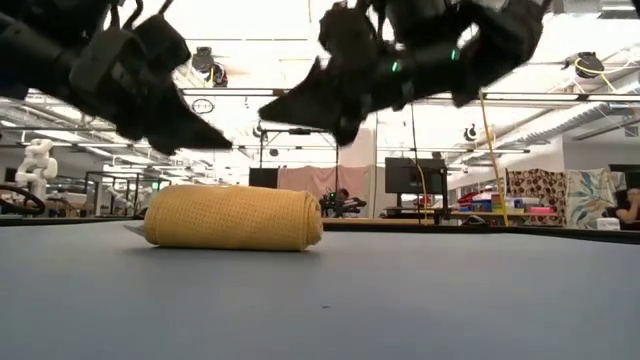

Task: Roll towel into tight, uniform cylinder
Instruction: Return to Home Position

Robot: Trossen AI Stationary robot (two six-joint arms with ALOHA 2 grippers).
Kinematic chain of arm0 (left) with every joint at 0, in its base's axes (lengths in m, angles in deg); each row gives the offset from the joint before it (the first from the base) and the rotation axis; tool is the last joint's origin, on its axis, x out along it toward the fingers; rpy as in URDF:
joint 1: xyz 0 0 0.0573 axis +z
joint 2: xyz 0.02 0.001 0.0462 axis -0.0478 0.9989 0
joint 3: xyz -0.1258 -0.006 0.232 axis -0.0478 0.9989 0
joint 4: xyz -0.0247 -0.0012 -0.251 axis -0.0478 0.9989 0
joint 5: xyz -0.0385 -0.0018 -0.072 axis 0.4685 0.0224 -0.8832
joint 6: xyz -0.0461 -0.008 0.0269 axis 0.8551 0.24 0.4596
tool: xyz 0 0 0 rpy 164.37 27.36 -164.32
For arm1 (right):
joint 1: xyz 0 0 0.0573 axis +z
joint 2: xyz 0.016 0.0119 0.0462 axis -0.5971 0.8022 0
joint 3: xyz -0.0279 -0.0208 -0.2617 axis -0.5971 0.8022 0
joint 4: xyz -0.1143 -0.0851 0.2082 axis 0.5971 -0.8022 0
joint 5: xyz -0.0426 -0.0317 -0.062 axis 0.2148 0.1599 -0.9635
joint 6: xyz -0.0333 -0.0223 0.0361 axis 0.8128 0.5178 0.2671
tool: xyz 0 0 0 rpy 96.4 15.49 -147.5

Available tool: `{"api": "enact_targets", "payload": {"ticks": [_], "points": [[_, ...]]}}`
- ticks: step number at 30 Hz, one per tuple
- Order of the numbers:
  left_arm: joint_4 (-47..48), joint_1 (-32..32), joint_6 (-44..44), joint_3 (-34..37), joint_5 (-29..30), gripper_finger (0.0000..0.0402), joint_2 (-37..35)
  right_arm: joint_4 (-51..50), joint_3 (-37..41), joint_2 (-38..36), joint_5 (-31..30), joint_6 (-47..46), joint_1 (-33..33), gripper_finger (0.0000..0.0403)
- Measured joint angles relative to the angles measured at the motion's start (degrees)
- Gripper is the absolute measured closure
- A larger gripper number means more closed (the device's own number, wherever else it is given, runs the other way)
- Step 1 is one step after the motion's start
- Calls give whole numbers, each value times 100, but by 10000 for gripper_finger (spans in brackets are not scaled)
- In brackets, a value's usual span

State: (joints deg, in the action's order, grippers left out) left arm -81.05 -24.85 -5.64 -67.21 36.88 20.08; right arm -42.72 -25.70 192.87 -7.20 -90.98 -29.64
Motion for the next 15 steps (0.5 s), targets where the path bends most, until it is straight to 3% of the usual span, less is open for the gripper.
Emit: {"api": "enact_targets", "payload": {"ticks": [9,15], "points": [[389,0,-755,0,175,388,-1292,-2238,-4,-1605,34,635,-58,403],[749,39,-726,0,181,388,-2163,-3330,120,-2454,35,834,-49,403]]}}
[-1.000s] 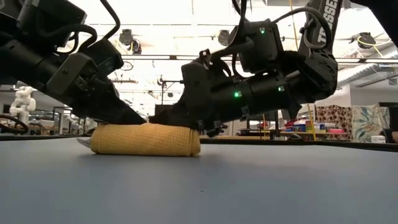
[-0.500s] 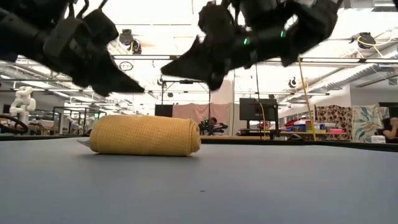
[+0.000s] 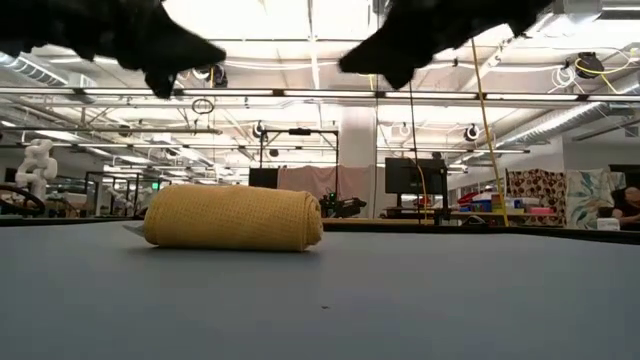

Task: Roll towel into tight, uniform cylinder
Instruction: Return to Home Position

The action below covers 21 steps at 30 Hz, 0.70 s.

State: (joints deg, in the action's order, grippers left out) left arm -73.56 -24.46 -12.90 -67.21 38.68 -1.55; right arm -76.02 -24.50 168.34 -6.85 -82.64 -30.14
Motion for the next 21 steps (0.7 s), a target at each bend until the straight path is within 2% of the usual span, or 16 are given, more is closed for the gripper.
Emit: {"api": "enact_targets", "payload": {"ticks": [2,6,11,13,16,21], "points": [[26,0,106,-1,-88,388,-259,-24,274,-351,1,62,0,403],[125,15,-365,-9,-255,388,-805,-33,917,-1214,-8,105,-26,403],[874,411,-530,-13,-242,388,-1278,-22,1741,-2392,-38,173,-26,403],[1142,593,-387,-7,-240,388,-1254,-6,2057,-2826,-207,198,-26,403],[1022,767,-320,106,-295,388,-1031,-1,2529,-3349,-342,213,-31,403],[-209,926,-523,452,-729,388,-552,149,3206,-3928,-319,59,-26,403]]}}
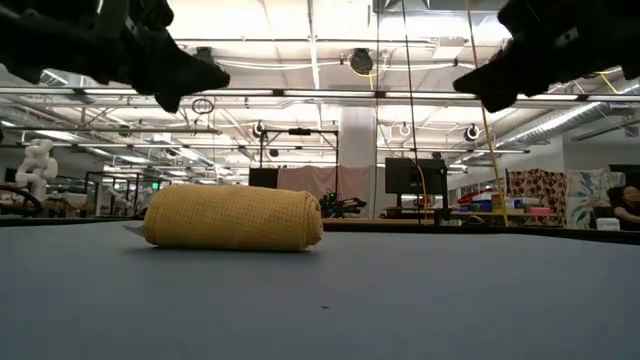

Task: Roll towel into tight, uniform cylinder
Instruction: Return to Home Position

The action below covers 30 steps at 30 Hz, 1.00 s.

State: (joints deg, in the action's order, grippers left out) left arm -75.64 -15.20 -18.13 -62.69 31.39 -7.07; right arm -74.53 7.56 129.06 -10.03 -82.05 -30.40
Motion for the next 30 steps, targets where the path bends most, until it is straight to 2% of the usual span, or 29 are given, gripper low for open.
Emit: {"api": "enact_targets", "payload": {"ticks": [3,7,12,27,30], "points": [[-317,84,6,95,-241,388,222,306,359,-211,-31,8,-1,403],[-441,174,49,167,-266,388,478,671,827,-423,-416,-61,-1,403],[-870,173,88,433,-278,388,670,894,1151,-555,-481,-59,-2,403],[-1648,189,367,1292,-274,389,654,1412,1977,-1129,-595,-34,-2,403],[-1895,189,410,1445,-348,389,654,1185,1992,-1267,-568,-117,-2,403]]}}
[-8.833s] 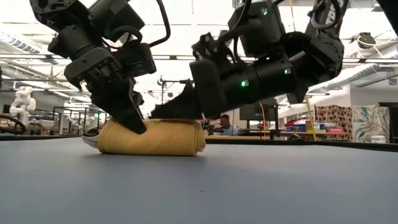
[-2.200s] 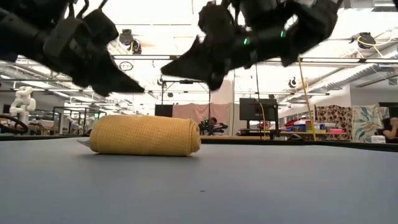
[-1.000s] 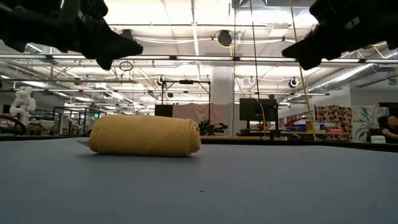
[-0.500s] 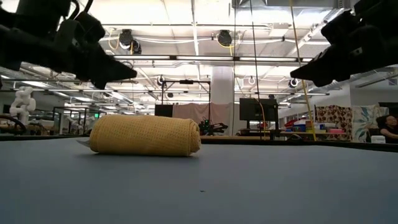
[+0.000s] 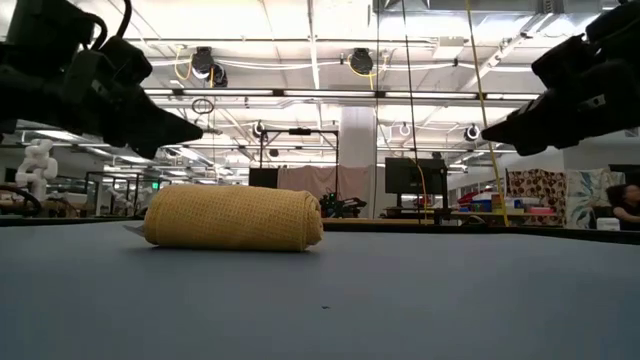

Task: Roll towel into tight, uniform cylinder
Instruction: Return to Home Position

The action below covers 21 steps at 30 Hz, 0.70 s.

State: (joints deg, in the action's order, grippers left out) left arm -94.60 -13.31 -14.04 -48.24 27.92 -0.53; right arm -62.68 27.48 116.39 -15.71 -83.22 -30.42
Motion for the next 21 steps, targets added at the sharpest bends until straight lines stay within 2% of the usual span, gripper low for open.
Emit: {"api": "enact_targets", "payload": {"ticks": [6,10,21], "points": [[80,-1,-101,0,-17,389,-33,-312,-7,-319,162,-12,30,403],[258,-7,-123,0,-34,389,-261,-926,-7,-748,152,-103,39,403],[1015,-4,-603,2,-260,389,-1547,-1971,-13,-2228,207,-12,39,403]]}}
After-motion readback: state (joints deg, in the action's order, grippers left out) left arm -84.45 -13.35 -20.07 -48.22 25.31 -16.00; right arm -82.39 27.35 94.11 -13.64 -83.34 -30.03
